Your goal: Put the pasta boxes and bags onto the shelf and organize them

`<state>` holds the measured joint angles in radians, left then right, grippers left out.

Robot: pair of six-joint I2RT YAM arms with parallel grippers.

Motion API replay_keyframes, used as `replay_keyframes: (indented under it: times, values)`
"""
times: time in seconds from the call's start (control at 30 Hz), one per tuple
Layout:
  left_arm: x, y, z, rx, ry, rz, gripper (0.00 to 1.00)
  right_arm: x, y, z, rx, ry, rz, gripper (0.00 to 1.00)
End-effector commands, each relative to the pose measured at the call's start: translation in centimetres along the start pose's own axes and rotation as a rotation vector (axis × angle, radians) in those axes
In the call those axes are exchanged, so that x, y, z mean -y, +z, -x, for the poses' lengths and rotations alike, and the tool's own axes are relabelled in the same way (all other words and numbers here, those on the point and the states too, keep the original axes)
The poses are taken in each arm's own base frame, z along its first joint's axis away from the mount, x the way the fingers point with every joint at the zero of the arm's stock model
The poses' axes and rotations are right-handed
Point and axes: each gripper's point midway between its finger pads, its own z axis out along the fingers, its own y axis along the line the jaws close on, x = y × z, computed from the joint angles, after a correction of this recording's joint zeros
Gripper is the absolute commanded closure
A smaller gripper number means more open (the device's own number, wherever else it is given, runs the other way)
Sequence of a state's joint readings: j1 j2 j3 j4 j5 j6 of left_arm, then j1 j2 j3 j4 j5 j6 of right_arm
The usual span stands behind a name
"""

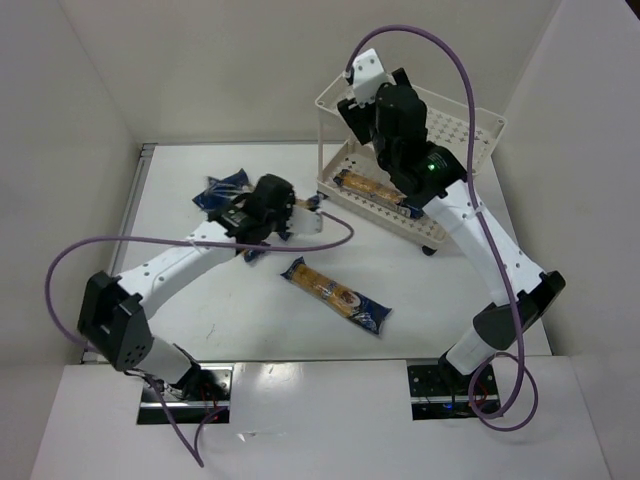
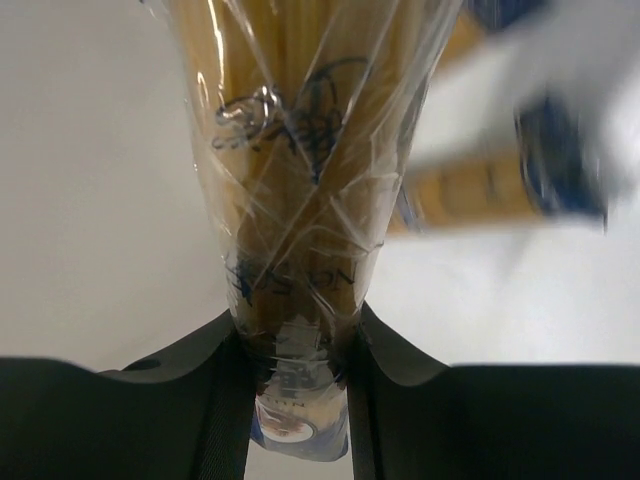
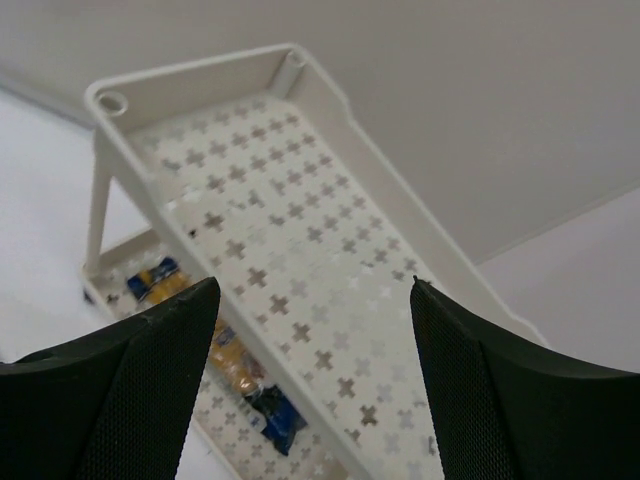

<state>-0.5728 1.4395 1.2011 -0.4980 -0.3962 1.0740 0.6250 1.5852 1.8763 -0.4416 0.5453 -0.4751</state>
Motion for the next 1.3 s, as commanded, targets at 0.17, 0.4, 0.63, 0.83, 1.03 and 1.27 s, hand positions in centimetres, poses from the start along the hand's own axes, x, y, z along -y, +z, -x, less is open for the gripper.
replay_keyframes:
  times: [0.17, 0.4, 0.63, 0.83, 1.03, 1.27]
  values:
    - [-7.0, -2.7, 19.0, 0.342, 0.158, 0.3, 1.0, 9.5, -4.6, 7.2, 0.202, 0.139, -0.287, 0.15]
    - [-9.8, 0.1, 26.5, 0.468, 0.238, 0.375, 1.0, 12.4, -5.9, 7.7, 0.218, 0.158, -0.346, 0.15]
    - [-12.2, 2.3, 31.7, 0.557, 0.242, 0.478, 1.0, 14.5, -6.5, 6.2, 0.197, 0.162, -0.377, 0.15]
    - [-13.3, 5.1, 33.7, 0.583, 0.226, 0.504, 0.99, 14.0, -6.2, 4.5, 0.156, 0.117, -0.37, 0.15]
    - [-14.0, 8.6, 33.2, 0.552, 0.22, 0.488, 0.82, 13.7, -6.2, 4.0, 0.145, 0.11, -0.365, 0.15]
    - [-13.7, 9.2, 33.4, 0.552, 0.206, 0.465, 0.27, 13.0, -5.7, 3.5, 0.133, 0.082, -0.337, 0.12]
